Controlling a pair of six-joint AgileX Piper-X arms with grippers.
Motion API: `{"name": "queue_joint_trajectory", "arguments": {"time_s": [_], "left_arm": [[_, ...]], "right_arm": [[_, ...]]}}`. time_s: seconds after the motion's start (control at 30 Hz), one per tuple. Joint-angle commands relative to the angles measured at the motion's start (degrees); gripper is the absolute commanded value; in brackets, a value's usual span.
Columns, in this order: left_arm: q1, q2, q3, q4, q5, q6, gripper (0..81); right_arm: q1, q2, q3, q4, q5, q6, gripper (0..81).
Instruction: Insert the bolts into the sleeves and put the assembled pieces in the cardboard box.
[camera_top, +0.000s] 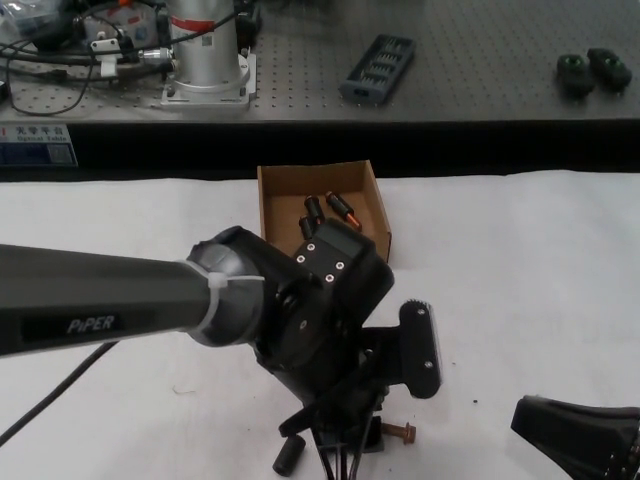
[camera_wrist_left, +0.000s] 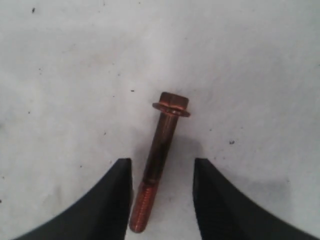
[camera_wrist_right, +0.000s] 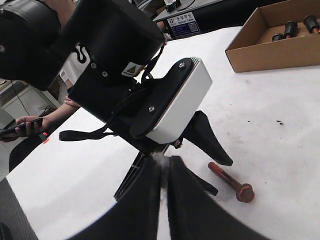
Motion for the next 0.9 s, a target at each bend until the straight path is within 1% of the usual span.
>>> {"name": "queue_joint_trajectory", "arguments": {"time_s": [0.0,0.17,0.6,0.77,0.87], "left_arm": [[-1.66,-0.11,-1.23,0.10,0.80,-0.06,30.2],[-2.88,0.00,-1.46,0.10,0.80,-0.32,30.2],[-3.06,4.78,-1.46,0.39,1.63,-2.95,30.2],[-3.38,5.35,-1.91,0.51,1.75,-2.94,22.8],[-3.58,5.35,-1.91,0.09,1.75,-2.94,20.0]], "right_arm": [[0.06,-0.62,-0.44,0.36,0.09,-0.56,5.4],[0.06,-0.62,-0.44,0.61,0.09,-0.56,5.4],[0.06,-0.62,-0.44,2.42,0.09,-0.56,5.4],[0.06,-0.62,-0.44,2.53,0.09,-0.56,5.4],[0.06,-0.62,-0.44,2.53,0.09,-0.56,5.4]]}}
